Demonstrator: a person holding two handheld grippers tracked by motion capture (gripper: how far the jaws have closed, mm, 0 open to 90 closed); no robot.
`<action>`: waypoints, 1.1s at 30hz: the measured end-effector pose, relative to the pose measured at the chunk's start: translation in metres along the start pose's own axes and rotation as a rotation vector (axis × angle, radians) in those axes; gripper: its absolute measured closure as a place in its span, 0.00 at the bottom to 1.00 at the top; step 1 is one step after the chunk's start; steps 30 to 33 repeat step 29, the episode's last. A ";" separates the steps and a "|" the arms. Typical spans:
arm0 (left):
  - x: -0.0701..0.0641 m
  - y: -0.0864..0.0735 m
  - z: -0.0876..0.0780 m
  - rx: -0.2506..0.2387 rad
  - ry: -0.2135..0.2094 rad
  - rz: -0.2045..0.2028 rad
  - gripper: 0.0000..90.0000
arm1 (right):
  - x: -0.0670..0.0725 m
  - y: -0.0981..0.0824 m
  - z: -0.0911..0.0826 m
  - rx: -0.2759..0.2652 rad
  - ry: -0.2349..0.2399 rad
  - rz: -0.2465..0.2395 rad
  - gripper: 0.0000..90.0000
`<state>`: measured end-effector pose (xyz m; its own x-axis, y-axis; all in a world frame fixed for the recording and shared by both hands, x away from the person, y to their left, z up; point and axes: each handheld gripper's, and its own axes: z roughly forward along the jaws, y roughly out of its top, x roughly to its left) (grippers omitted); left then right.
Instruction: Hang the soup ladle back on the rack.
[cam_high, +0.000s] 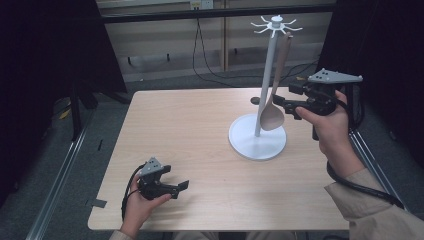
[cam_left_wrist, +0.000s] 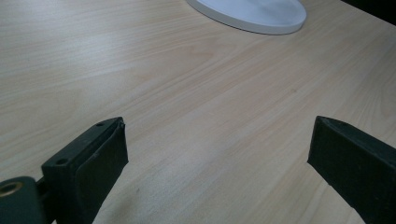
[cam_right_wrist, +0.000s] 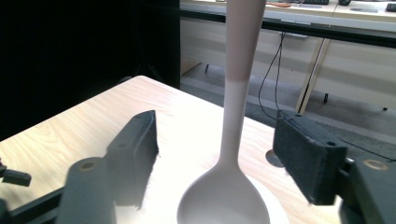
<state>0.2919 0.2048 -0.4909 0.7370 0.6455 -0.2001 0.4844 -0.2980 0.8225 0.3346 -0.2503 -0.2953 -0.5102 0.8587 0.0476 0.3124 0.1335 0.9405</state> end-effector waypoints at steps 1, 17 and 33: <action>0.000 0.000 0.000 -0.001 0.000 -0.001 0.05 | 0.001 -0.003 -0.001 0.001 0.002 0.002 0.30; -0.003 0.000 0.002 0.007 -0.003 0.005 0.05 | 0.019 -0.056 -0.012 0.041 0.018 0.012 0.15; -0.003 0.001 0.004 0.010 -0.004 0.012 0.05 | 0.029 -0.083 -0.010 0.054 0.036 0.005 0.13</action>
